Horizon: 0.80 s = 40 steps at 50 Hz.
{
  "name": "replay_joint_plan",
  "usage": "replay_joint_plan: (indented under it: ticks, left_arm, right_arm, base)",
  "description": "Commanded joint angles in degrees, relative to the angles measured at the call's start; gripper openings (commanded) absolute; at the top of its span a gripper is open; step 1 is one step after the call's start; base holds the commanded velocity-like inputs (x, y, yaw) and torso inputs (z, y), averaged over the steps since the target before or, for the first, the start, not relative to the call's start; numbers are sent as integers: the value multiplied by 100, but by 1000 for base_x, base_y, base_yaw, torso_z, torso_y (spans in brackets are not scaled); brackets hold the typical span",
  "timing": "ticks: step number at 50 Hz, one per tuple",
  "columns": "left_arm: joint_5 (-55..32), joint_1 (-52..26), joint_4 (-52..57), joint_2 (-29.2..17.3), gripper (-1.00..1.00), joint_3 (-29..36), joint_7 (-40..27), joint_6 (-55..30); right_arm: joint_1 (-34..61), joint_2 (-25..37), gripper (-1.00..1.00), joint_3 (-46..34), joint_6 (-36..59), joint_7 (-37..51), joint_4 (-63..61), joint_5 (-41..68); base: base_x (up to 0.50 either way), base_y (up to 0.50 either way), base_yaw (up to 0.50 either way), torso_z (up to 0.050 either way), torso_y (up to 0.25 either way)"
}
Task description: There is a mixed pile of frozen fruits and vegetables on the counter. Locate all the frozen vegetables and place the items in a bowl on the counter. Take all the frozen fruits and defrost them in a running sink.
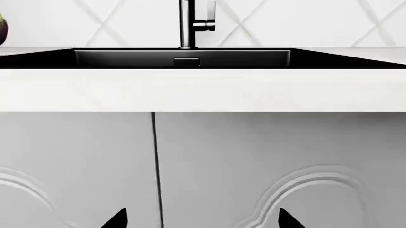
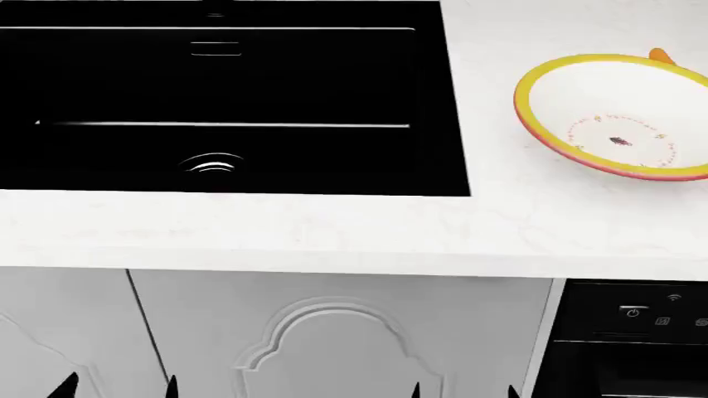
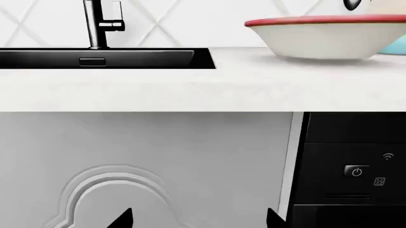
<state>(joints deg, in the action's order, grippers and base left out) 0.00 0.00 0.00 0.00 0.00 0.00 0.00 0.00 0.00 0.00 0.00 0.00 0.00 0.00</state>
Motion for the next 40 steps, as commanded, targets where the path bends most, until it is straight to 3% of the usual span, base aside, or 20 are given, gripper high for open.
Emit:
replay_joint_plan:
  ticks: [1, 15, 28, 40]
  left_arm:
    - [-63, -6, -31, -63, 100, 0, -55, 26]
    - [-96, -58, 32, -310, 100, 456, -329, -284]
    - [-297, 70, 102, -465, 100, 416, -484, -73]
    - [-246, 51, 106, -554, 100, 548, -611, 129]
  right_arm:
    - [34, 74, 100, -95, -82, 94, 113, 75]
    - [30, 301, 100, -391, -5, 380, -74, 221]
    - [37, 420, 100, -518, 14, 551, -152, 269]
    - [-39, 505, 100, -628, -43, 687, -192, 264]
  base:
    - [0, 0, 0, 0, 0]
    - [0, 0, 0, 0, 0]
    - [0, 0, 0, 0, 0]
    - [0, 0, 0, 50, 0]
